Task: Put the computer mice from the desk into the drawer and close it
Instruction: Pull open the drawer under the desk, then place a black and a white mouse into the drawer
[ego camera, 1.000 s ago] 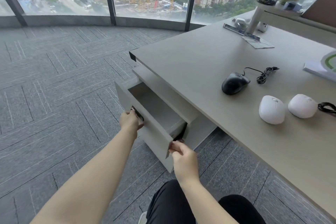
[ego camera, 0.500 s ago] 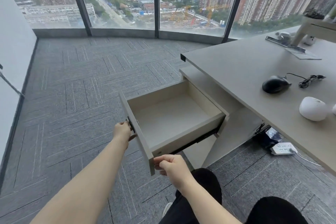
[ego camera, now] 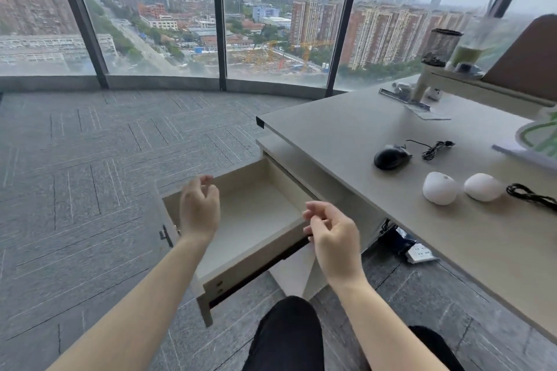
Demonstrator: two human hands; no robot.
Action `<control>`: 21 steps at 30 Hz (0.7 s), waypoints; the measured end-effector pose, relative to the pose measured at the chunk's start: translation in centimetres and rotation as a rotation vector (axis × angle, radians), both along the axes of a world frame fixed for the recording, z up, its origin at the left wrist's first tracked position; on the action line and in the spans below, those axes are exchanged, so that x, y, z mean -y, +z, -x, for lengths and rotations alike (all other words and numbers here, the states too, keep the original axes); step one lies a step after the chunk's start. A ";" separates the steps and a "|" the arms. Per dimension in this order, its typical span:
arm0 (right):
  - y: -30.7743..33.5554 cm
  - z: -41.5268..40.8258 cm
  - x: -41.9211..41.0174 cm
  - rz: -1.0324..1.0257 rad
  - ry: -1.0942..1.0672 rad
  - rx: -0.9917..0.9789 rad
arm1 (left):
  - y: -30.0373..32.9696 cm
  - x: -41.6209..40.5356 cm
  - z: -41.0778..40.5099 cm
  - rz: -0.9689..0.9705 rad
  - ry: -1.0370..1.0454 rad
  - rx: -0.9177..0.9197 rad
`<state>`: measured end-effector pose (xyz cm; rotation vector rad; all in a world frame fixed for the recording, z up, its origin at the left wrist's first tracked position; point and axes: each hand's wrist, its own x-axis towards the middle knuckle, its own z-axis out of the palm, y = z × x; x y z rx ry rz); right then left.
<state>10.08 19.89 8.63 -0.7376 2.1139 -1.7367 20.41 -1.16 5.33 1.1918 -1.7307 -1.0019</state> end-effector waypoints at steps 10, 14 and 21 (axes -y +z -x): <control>4.1 17.6 -8.5 -0.569 -0.456 -0.541 | 7.4 -13.0 22.4 0.117 -0.690 0.152; 3.0 21.5 -9.6 -0.769 -0.346 -0.414 | 7.2 -15.6 29.6 0.135 -0.761 0.304; 2.2 24.8 -10.6 -0.819 -0.363 -0.514 | 5.8 -17.1 35.3 0.359 -0.666 0.421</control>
